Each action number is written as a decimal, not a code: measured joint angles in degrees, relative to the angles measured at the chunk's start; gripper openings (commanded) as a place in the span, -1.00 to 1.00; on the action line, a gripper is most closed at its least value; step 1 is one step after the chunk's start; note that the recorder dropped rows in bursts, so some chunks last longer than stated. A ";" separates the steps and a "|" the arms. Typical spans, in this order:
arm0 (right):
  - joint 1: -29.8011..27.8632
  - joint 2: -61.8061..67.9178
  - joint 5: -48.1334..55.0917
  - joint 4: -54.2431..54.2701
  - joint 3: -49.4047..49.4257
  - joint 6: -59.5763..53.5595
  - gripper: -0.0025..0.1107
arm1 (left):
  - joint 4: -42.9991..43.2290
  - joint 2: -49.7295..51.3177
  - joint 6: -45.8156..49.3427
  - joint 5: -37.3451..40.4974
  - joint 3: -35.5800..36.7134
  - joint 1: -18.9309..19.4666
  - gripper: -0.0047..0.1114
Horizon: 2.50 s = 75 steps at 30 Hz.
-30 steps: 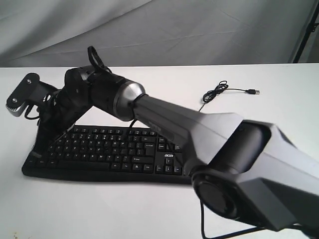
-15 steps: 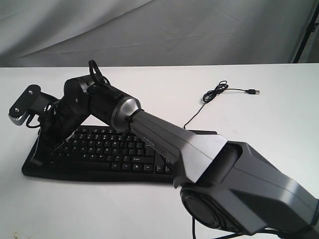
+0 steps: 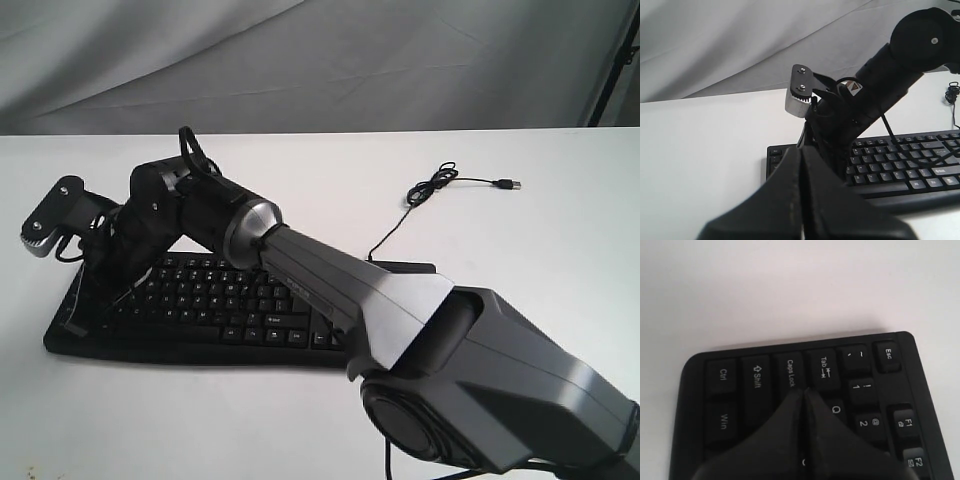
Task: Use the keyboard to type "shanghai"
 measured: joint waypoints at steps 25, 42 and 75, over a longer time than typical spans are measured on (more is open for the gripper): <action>0.09 -0.71 0.95 -2.80 0.00 0.36 -0.96 | 0.00 0.00 0.00 0.00 0.00 0.00 -0.92; -1.66 -11.71 7.97 -9.20 14.10 -0.64 -0.96 | 0.00 0.00 0.00 0.00 0.00 0.00 -0.92; -5.66 -25.47 -11.45 -7.54 46.19 -1.74 -0.96 | 0.00 0.00 0.00 0.00 0.00 0.00 -0.92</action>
